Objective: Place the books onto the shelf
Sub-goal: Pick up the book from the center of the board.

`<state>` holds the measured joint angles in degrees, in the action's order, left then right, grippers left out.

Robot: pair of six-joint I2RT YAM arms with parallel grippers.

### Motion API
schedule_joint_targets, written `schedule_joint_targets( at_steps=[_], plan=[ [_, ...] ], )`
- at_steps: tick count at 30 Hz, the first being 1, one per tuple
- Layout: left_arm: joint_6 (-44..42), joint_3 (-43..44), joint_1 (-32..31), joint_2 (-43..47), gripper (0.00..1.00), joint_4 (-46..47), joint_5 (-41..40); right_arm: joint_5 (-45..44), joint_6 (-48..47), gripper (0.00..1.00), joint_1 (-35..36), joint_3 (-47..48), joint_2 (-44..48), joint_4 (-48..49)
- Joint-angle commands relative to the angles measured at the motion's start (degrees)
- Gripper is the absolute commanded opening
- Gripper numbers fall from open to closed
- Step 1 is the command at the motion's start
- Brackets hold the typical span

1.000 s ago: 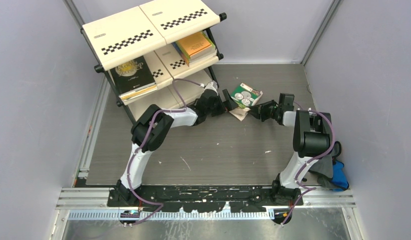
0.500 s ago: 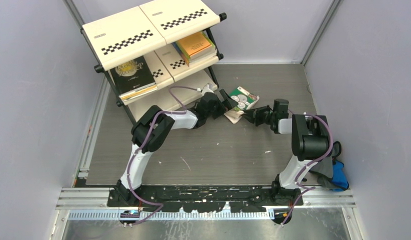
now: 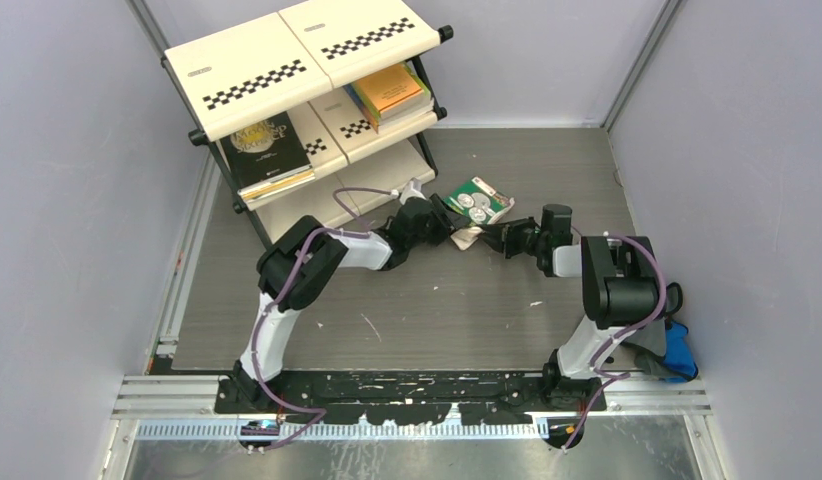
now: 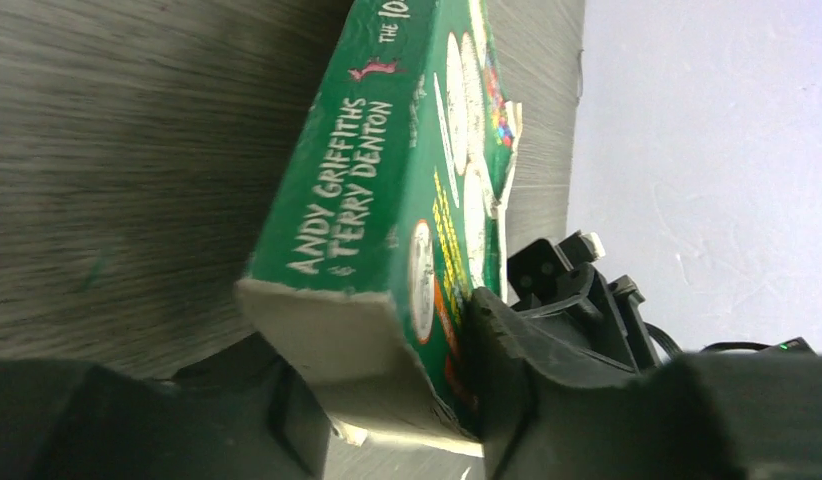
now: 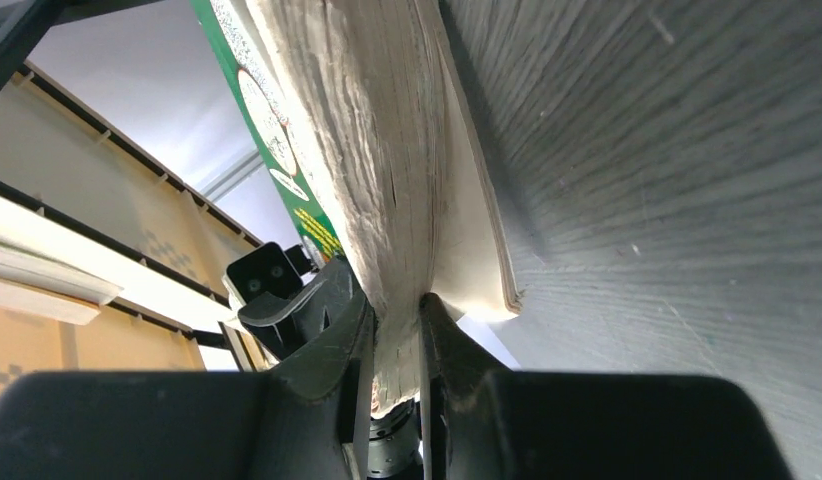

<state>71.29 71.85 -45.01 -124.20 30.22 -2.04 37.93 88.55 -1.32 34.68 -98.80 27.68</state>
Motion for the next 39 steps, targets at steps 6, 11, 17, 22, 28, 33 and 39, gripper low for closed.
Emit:
schedule_joint_targets(
  at_steps=[6,11,17,22,28,33,39],
  plan=[
    [2.56,-2.43,-1.79,5.57,0.0,2.46,-4.24,0.95,-9.44,0.01,0.66,1.16,13.63,-10.4],
    [2.71,-4.55,-3.62,9.13,0.0,1.66,-7.74,-2.68,-19.53,0.16,1.05,3.79,21.86,-24.96],
    [-0.31,-6.27,-5.87,15.32,0.0,-1.66,-11.59,-6.46,-27.31,0.51,1.32,7.48,28.29,-37.71],
    [-2.38,-7.58,-6.89,20.73,0.0,-5.79,-16.46,-8.47,-28.28,0.6,1.32,7.9,31.57,-39.73],
    [-2.77,-11.76,-7.64,27.74,0.0,-7.97,-23.92,-10.07,-28.09,0.61,1.32,8.92,34.07,-40.53],
    [-1.98,-17.96,-9.21,34.37,0.0,-7.9,-31.89,-11.43,-29.12,0.62,3.38,9.1,35.43,-41.82],
    [0.05,-27.15,-10.57,40.37,0.0,-4.83,-39.37,-13.96,-31.08,0.61,6.42,9.76,36.57,-42.56]
  ],
)
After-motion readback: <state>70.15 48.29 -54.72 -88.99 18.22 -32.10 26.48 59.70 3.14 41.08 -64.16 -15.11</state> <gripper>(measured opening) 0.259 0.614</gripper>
